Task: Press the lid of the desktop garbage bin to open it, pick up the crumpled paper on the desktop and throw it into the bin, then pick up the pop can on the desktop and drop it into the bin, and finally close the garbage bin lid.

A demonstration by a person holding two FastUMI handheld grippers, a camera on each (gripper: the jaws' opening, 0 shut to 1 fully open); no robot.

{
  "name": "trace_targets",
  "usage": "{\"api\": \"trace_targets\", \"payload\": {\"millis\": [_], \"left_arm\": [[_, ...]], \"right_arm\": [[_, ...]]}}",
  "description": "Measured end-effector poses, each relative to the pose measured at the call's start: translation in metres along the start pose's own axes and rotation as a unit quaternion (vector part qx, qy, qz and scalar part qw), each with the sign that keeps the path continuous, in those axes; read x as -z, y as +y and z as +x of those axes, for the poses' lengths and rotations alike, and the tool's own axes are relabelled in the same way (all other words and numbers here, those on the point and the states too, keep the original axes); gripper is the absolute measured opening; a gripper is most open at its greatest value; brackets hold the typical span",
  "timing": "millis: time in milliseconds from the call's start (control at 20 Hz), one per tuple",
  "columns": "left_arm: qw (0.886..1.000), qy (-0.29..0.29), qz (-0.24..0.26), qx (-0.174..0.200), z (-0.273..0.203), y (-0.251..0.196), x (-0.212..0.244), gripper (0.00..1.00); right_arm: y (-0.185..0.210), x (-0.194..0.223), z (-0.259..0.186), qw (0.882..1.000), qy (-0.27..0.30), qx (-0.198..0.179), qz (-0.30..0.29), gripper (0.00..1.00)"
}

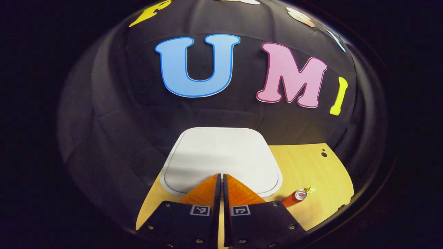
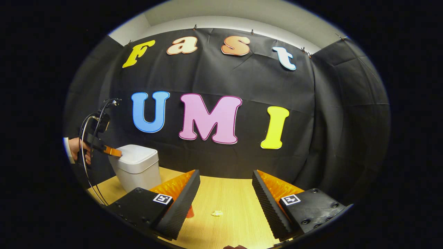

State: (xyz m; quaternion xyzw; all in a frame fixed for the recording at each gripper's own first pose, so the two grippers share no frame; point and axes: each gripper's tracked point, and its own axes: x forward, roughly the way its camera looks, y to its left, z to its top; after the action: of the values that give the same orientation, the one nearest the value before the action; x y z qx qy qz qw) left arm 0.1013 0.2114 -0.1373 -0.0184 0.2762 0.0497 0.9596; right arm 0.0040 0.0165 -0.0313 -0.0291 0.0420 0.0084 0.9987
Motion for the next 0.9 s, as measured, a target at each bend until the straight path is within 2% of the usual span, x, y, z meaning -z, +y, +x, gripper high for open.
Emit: {"api": "trace_targets", "payload": {"millis": [50,450,650,700,750,800,850,900], "left_arm": [[1.0,-0.003,0.006,0.0,0.0,0.0,-0.001,0.07],[0.999,-0.035,0.022,-0.024,0.0,0.005,-0.016,0.08],[0.994,-0.09,0.049,-0.034,-0.01,0.005,-0.046,0.13],[0.992,-0.106,0.055,-0.037,-0.013,0.005,-0.056,0.22],[0.99,-0.12,0.06,-0.038,-0.017,0.004,-0.065,0.22],[0.989,-0.129,0.061,-0.031,-0.022,-0.001,-0.071,0.39],[0.988,-0.138,0.059,-0.026,-0.027,-0.006,-0.074,0.48],[0.987,-0.147,0.054,-0.023,-0.033,-0.008,-0.08,0.72]], "right_arm": [[0.0,0.001,0.0,1.0,0.002,-0.001,0.001,0.98],[-0.006,-0.001,0.004,1.0,0.008,0.003,-0.003,0.98],[-0.008,0.001,0.004,1.0,0.009,0.004,-0.008,0.98],[-0.007,0.001,0.003,1.0,0.01,0.005,-0.008,0.98],[-0.007,0.001,0.004,1.0,0.011,0.006,-0.009,0.98],[-0.007,0.002,0.005,1.0,0.011,0.006,-0.011,0.98],[-0.007,0.001,0.004,1.0,0.011,0.006,-0.011,0.98],[-0.006,0.0,0.006,1.0,0.01,0.006,-0.012,0.98]]}}
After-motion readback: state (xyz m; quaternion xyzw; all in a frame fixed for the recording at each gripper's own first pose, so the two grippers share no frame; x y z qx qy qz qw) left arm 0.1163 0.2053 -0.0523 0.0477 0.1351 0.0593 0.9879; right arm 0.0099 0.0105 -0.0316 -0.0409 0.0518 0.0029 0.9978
